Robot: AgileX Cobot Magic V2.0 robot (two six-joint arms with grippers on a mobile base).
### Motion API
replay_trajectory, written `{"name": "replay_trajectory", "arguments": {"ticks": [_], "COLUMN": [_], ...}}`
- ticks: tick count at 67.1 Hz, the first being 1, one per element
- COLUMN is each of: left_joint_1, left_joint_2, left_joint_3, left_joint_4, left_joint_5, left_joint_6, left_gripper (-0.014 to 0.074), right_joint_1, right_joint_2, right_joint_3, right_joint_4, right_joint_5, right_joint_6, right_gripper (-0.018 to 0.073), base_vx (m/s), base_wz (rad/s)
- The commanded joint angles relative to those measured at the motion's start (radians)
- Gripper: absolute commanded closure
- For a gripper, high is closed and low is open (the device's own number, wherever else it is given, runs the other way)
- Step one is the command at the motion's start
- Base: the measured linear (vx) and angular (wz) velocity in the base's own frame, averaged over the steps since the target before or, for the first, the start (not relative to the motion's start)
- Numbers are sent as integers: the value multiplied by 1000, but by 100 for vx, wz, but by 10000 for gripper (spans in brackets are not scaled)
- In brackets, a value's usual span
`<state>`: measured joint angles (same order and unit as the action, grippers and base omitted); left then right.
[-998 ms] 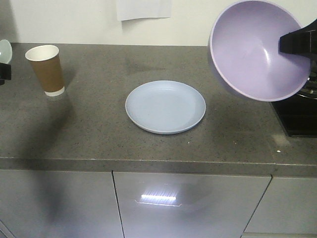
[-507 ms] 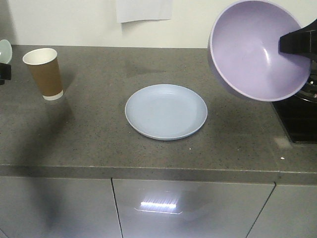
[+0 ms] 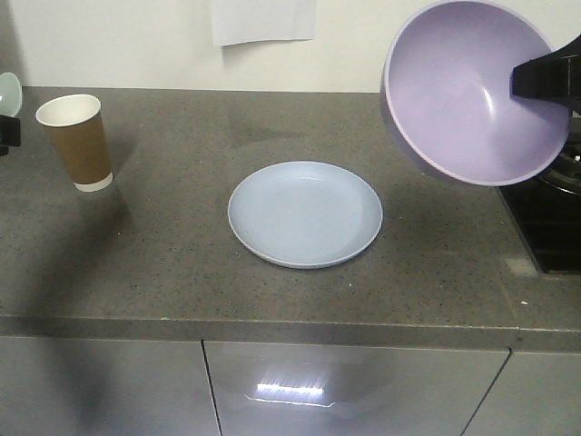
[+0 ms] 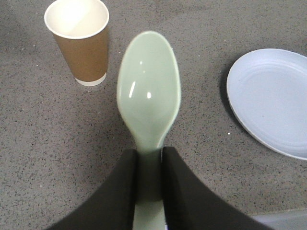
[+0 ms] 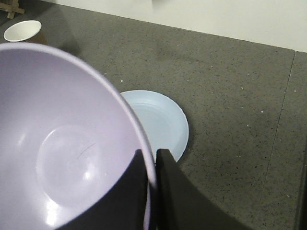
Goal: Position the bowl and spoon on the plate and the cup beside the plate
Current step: 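Continue driving forward until the plate is close below the grippers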
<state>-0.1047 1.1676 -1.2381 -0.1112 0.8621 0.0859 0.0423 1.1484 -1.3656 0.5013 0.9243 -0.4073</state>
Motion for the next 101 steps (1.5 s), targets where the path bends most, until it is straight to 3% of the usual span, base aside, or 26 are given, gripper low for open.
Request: {"name": "replay_trajectory", "arguments": {"ticks": [1,101], "left_joint_1": [-4,-4], "left_joint_2": [-18,-18], "left_joint_3": [-23,-23], "left_joint_4": [-14,-14], "left_joint_5": [-58,-58], "left_joint_6": [-10,-10], "left_gripper": [603,603], "right_joint_1": [-6,-6], "right_joint_2": [-20,-20], "right_joint_3": [-31,-31], "right_joint_4": [26,26], "right_joint_5": [-60,-60], "right_joint_6": [-7,-7], "right_gripper": [564,564], "base_vx": [3,3], "base_wz": [0,1]}}
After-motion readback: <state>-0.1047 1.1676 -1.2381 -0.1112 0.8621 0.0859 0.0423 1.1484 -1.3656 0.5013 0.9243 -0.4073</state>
